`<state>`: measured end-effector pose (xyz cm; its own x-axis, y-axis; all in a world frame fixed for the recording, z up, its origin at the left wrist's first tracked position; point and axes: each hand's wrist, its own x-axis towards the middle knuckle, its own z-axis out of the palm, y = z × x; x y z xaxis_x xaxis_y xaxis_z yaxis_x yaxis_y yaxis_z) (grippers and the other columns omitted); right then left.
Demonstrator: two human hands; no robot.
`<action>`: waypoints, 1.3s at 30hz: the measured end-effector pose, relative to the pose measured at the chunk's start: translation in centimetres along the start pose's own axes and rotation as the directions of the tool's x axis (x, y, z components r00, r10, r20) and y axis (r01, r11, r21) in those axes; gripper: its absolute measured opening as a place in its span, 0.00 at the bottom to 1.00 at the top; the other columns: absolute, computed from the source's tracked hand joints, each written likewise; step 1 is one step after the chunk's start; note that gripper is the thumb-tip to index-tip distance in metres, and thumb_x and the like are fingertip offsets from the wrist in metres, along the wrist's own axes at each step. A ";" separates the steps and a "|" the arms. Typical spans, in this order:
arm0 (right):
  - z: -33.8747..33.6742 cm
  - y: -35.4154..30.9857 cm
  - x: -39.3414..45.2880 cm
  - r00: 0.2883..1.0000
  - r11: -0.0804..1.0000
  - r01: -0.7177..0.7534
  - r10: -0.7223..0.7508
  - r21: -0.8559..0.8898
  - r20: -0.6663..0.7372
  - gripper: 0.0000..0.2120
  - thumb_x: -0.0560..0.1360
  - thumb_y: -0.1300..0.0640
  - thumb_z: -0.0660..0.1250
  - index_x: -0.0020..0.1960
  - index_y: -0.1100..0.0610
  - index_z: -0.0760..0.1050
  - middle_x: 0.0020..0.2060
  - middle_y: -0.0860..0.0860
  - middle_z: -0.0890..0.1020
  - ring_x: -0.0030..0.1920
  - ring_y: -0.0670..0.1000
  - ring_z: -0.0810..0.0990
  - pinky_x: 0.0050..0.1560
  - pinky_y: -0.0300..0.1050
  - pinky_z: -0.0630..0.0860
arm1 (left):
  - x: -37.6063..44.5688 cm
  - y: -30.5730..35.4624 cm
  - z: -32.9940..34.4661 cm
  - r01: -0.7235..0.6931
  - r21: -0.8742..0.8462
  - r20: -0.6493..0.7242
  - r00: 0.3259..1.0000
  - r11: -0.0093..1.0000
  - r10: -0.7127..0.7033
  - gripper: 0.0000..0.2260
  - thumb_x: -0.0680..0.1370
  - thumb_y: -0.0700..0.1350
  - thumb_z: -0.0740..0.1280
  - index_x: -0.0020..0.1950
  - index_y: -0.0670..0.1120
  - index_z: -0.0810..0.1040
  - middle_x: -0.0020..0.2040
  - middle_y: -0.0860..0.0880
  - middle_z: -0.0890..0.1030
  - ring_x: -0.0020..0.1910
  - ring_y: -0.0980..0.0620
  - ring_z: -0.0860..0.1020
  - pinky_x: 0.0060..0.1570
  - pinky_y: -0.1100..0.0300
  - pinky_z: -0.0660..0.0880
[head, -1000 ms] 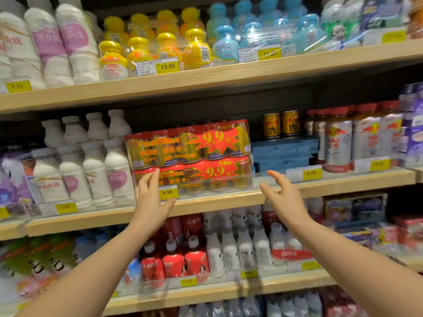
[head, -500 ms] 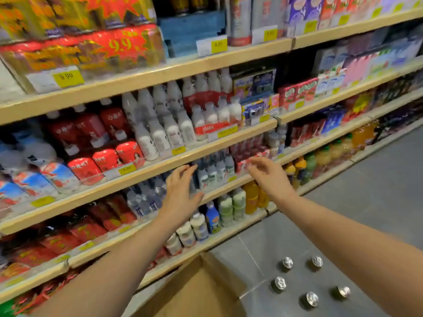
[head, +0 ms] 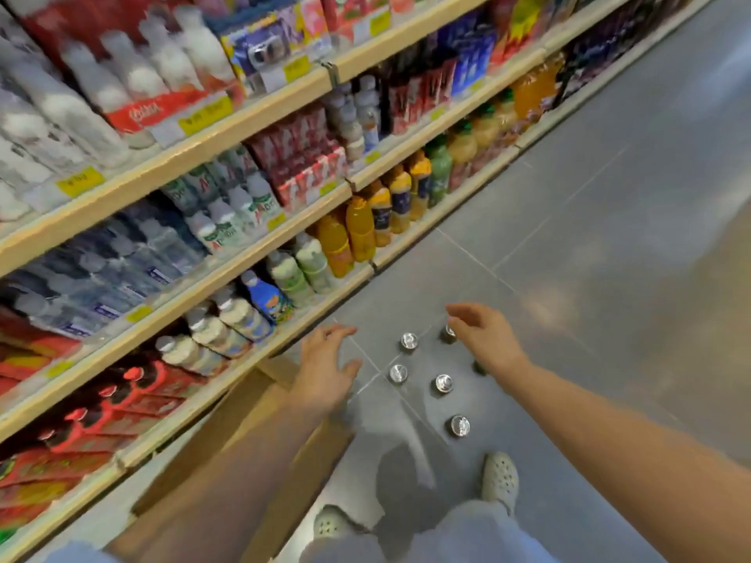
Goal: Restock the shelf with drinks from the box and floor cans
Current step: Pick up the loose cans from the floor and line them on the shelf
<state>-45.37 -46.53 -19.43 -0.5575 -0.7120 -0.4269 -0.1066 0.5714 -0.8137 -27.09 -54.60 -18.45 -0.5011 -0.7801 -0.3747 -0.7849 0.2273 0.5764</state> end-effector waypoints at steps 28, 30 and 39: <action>-1.3 36.7 16.6 0.888 0.886 -0.416 0.444 -0.206 0.116 0.15 0.78 0.62 0.57 0.64 0.60 0.70 0.62 0.56 0.76 0.62 0.53 0.73 0.55 0.37 0.64 | 16.6 -6.5 34.8 0.119 0.042 0.329 0.936 0.992 -0.126 0.17 0.76 0.38 0.62 0.65 0.44 0.70 0.68 0.46 0.68 0.70 0.48 0.60 0.61 0.68 0.54; 1.1 39.9 17.9 0.886 0.886 -0.424 0.449 -0.189 0.114 0.16 0.77 0.62 0.58 0.65 0.59 0.69 0.64 0.55 0.74 0.64 0.54 0.71 0.59 0.40 0.66 | 18.7 -8.8 38.0 0.091 0.043 0.362 0.927 0.995 -0.100 0.17 0.76 0.38 0.62 0.65 0.44 0.70 0.68 0.46 0.69 0.70 0.48 0.59 0.60 0.69 0.53; 11.8 55.6 25.9 0.904 0.901 -0.348 0.396 -0.260 0.161 0.20 0.75 0.56 0.63 0.66 0.57 0.68 0.66 0.54 0.71 0.66 0.53 0.70 0.64 0.42 0.64 | 28.5 -19.6 53.2 0.002 0.132 0.398 0.916 0.991 -0.055 0.22 0.75 0.39 0.64 0.69 0.46 0.66 0.73 0.46 0.60 0.72 0.47 0.55 0.69 0.56 0.57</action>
<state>-56.04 -38.06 -80.38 -0.4140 -0.4831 -0.7715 -0.1158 0.8686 -0.4818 -45.37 -50.26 -79.00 -0.5607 -0.4947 -0.6639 -0.8273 0.3010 0.4744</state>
